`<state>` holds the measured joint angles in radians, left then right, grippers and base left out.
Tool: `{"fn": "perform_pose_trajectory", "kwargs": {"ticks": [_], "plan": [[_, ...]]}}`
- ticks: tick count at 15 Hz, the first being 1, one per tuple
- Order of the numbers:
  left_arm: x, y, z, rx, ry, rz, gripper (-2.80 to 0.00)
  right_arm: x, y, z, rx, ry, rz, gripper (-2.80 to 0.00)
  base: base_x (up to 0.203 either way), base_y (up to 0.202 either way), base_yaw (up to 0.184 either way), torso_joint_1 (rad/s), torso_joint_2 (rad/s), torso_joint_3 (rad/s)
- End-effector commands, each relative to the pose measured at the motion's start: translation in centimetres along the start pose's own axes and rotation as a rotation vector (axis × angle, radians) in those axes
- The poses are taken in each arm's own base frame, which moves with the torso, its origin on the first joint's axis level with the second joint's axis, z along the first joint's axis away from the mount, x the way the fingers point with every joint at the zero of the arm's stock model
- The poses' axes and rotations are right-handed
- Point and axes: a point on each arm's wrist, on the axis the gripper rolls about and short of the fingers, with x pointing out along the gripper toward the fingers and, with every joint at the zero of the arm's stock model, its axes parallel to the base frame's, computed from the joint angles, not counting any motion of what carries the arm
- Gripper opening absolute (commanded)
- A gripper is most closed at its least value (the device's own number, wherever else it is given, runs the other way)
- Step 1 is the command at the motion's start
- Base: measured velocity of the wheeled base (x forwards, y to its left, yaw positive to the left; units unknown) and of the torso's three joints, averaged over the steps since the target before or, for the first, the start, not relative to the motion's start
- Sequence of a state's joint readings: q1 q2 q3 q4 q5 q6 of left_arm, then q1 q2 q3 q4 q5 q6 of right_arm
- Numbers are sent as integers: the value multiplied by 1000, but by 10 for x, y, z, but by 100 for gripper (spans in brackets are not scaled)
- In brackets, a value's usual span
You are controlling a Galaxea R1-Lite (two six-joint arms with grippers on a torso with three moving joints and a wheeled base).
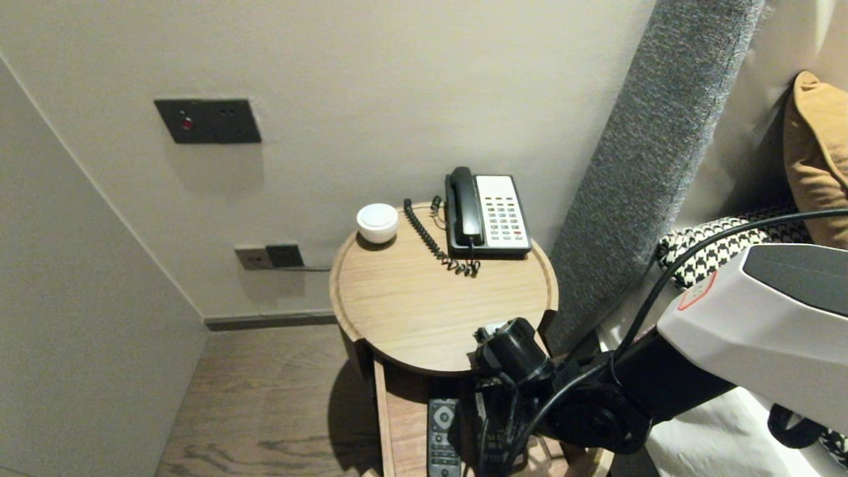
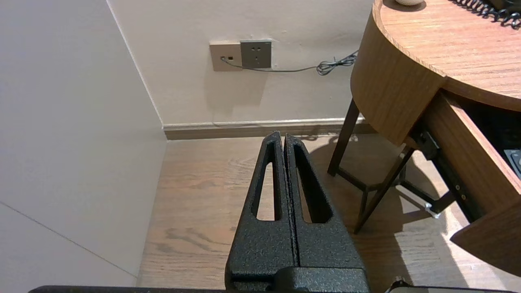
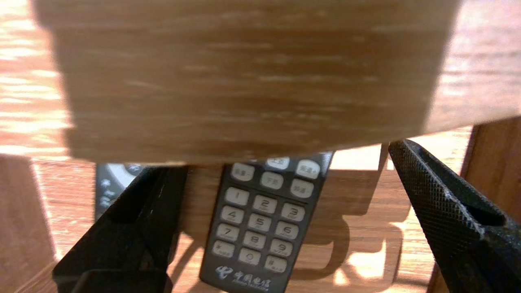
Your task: Take the remote control out of the drawer one by one and place them on the table
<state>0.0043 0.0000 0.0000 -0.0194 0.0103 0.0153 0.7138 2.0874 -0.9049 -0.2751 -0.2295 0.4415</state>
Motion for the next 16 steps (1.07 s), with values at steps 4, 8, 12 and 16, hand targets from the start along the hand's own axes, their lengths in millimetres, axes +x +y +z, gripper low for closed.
{"fn": "perform_pose_trajectory", "kwargs": {"ticks": [4, 8, 12, 16], "plan": [[0, 0, 0, 0, -1, 1, -280, 2, -1, -1, 3, -21, -37, 0, 0, 0, 0, 0, 0, 0], [0, 0, 0, 0, -1, 1, -280, 7, -2, -4, 0, -11, -43, 0, 0, 0, 0, 0, 0, 0], [0, 0, 0, 0, -1, 1, -280, 12, -2, -8, -4, 3, -50, 0, 0, 0, 0, 0, 0, 0], [0, 0, 0, 0, -1, 1, -280, 15, -2, -11, -7, 10, -53, 0, 0, 0, 0, 0, 0, 0]]}}
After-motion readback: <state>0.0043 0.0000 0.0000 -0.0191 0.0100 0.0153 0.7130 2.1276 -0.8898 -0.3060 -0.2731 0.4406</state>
